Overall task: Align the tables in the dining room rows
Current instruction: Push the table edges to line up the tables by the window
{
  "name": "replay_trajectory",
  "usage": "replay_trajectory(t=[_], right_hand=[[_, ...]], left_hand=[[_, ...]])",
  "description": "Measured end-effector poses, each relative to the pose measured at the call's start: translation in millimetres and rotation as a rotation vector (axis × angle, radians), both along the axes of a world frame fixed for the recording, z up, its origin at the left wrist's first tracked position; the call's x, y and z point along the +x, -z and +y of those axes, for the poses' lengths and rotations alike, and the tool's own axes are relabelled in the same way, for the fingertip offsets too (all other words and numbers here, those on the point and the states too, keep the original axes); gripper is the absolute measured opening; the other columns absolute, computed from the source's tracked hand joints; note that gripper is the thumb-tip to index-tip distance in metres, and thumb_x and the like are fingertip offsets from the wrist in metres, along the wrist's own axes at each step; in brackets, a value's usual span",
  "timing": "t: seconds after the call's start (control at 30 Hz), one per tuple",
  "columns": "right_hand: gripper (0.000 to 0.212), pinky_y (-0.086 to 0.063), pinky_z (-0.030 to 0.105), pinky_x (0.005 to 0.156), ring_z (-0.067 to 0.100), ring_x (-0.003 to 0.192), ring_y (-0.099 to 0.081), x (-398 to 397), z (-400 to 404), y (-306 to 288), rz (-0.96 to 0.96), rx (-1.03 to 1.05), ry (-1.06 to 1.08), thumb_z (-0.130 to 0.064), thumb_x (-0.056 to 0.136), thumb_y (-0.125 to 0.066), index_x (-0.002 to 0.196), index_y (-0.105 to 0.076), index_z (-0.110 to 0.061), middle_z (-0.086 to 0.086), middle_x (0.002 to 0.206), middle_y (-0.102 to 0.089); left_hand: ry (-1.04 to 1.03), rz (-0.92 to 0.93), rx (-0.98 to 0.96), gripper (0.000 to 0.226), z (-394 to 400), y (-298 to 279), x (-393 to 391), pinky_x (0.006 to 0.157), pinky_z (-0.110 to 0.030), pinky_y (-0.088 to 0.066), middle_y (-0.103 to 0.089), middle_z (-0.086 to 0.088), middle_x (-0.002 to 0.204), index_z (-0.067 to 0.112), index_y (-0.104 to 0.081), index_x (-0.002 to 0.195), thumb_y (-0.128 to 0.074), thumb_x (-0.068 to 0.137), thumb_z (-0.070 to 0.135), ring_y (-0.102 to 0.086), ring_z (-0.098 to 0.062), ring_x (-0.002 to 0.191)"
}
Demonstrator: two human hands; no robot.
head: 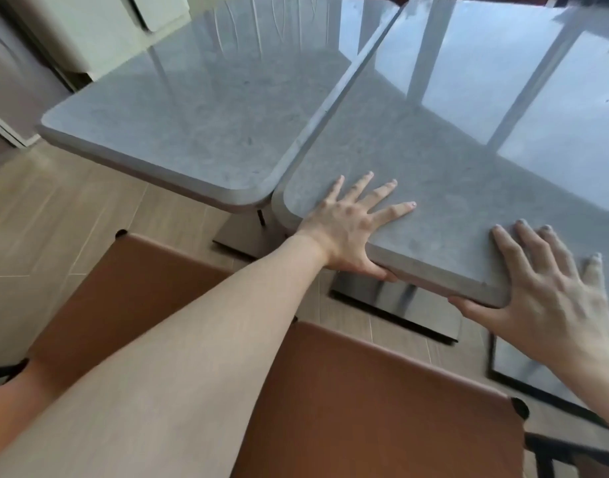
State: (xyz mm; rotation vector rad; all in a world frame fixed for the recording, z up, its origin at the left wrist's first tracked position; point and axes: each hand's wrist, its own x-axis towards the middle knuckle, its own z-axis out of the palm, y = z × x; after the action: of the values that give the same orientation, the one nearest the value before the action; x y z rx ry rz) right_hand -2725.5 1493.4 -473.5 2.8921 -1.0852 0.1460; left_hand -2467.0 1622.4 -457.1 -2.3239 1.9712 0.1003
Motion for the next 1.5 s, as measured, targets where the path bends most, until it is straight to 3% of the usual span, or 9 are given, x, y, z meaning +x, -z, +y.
replay_trajectory(t=[0.47,0.6,0.73,0.93,1.13,1.23,1.3,1.4,1.5], right_hand=[[0.117,-0.016,0.074,0.115,0.035,0.153,-0.017,1,0,-4,0.025,0.057,-0.005,-0.094,0.065,-0.040,0.156,-0.024,-0.022,0.009,0.163,-0.026],[0.119,-0.014,0.073,0.116,0.034,0.154,-0.015,-2,0,-3,0.020,0.061,0.004,-0.096,0.065,-0.038,0.157,-0.021,-0.023,0.008,0.165,-0.023],[0.119,-0.013,0.073,0.117,0.033,0.155,-0.013,-2,0,-6,0.019,0.082,0.009,-0.096,0.064,-0.037,0.157,-0.018,-0.024,0.007,0.165,-0.020],[0.116,-0.002,0.071,0.118,0.030,0.157,0.001,-2,-3,-13,0.039,0.185,0.010,-0.095,0.070,-0.037,0.160,-0.007,-0.029,0.005,0.169,-0.007],[0.088,0.002,0.053,0.125,0.027,0.157,0.003,-12,46,-5,-0.100,0.222,0.169,-0.063,0.092,-0.050,0.162,-0.009,-0.029,0.005,0.171,-0.003],[0.069,-0.017,0.042,0.123,0.025,0.155,-0.013,-22,65,-33,-0.194,0.496,0.250,-0.039,0.095,-0.055,0.157,-0.030,-0.024,0.005,0.168,-0.018],[0.051,-0.036,0.032,0.106,0.021,0.142,-0.040,-36,75,-66,-0.411,0.754,0.361,-0.034,0.095,-0.058,0.144,-0.051,-0.022,0.002,0.154,-0.042],[0.039,-0.042,0.024,0.096,0.010,0.122,-0.056,-74,109,-119,-0.683,0.838,0.454,-0.030,0.096,-0.060,0.134,-0.060,-0.024,-0.004,0.135,-0.059],[0.032,-0.042,0.011,0.085,-0.011,0.108,-0.058,-112,151,-177,-0.915,0.943,0.521,-0.026,0.097,-0.061,0.129,-0.062,-0.032,-0.018,0.128,-0.062]], left_hand=[[-0.127,0.115,0.077,0.117,-5,-9,-16,0.119,-0.068,0.004,0.006,0.004,0.169,0.041,-0.008,0.155,-0.053,0.059,0.092,0.015,-0.031,0.155],[-0.197,0.050,0.228,0.123,-25,-32,-41,0.118,-0.070,-0.013,0.002,-0.012,0.168,0.020,-0.015,0.152,-0.064,0.061,0.088,0.006,-0.043,0.154],[-0.164,-0.154,0.370,0.122,-45,-58,-65,0.109,-0.050,-0.039,-0.015,-0.031,0.161,0.010,-0.016,0.149,-0.072,0.065,0.078,-0.028,-0.051,0.144],[-0.182,-0.181,0.422,0.113,-52,-63,-77,0.106,-0.048,-0.040,-0.025,-0.032,0.155,0.011,-0.019,0.146,-0.077,0.068,0.068,-0.033,-0.045,0.142],[-0.246,-0.096,0.283,0.112,-26,-45,-66,0.111,-0.052,-0.036,-0.004,-0.022,0.167,0.025,-0.013,0.155,-0.068,0.072,0.076,-0.014,-0.041,0.153],[-0.330,0.072,0.161,0.109,5,-28,-76,0.125,-0.051,-0.013,0.012,-0.012,0.169,0.030,0.005,0.161,-0.066,0.085,0.063,0.009,-0.029,0.156],[-0.405,0.251,0.108,0.104,28,-27,-94,0.126,-0.051,-0.004,0.013,-0.010,0.169,0.027,-0.001,0.162,-0.069,0.088,0.054,0.013,-0.028,0.156],[-0.466,0.692,-0.090,0.069,60,-52,-138,0.120,-0.038,-0.021,-0.027,-0.006,0.163,0.025,-0.041,0.150,-0.072,0.089,0.039,-0.020,-0.022,0.152],[-0.451,0.996,-0.190,0.039,91,-105,-182,0.111,-0.028,-0.037,-0.054,0.011,0.140,0.032,-0.061,0.128,-0.072,0.091,0.031,-0.049,-0.006,0.132]])
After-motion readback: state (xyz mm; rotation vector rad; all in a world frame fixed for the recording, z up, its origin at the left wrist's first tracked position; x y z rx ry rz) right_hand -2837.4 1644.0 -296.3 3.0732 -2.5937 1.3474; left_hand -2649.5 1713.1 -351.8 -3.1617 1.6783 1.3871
